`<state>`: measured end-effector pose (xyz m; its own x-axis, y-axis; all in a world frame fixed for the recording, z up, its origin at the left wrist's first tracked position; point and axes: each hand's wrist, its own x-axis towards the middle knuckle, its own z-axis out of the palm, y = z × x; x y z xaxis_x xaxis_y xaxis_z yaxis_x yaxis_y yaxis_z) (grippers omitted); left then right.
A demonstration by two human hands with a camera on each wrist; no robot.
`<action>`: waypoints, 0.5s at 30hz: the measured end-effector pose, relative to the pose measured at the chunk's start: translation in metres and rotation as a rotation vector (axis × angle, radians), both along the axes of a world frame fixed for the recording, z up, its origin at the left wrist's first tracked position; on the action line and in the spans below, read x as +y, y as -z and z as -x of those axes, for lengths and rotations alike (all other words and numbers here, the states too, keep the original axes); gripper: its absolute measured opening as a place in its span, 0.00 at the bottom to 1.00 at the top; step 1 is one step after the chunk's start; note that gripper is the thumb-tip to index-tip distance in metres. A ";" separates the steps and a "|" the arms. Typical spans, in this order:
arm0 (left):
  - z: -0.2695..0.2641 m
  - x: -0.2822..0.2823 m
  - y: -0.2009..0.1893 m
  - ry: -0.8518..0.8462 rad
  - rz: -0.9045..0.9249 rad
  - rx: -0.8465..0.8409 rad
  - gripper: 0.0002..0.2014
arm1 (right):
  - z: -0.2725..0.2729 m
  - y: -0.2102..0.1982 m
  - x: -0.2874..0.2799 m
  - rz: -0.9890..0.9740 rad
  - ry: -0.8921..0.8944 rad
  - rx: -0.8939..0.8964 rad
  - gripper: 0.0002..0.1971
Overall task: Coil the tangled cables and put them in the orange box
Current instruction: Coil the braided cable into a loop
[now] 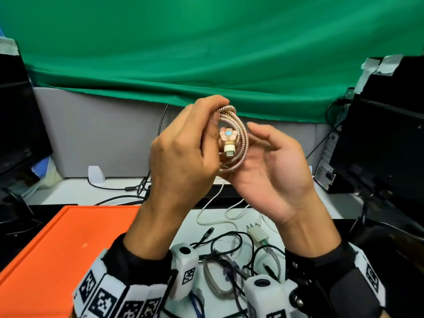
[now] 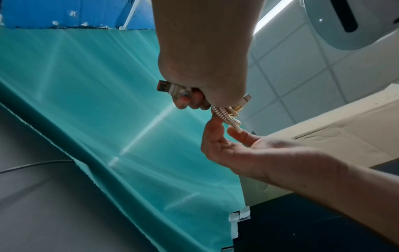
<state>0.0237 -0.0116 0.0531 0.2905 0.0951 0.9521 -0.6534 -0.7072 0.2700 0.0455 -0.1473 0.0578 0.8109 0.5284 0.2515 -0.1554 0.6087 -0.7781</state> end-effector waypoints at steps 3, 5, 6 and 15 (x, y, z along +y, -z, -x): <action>0.000 0.002 0.000 -0.107 -0.012 -0.014 0.12 | 0.003 0.002 -0.002 0.130 0.059 -0.119 0.35; 0.002 0.001 -0.001 -0.136 -0.037 -0.013 0.12 | 0.006 0.003 0.000 0.209 0.127 -0.226 0.25; 0.003 0.001 -0.002 -0.131 -0.047 -0.004 0.12 | 0.007 0.002 0.001 0.218 0.140 -0.250 0.18; 0.004 -0.001 -0.005 0.237 0.120 0.242 0.11 | 0.001 -0.001 -0.009 0.057 -0.125 -0.035 0.10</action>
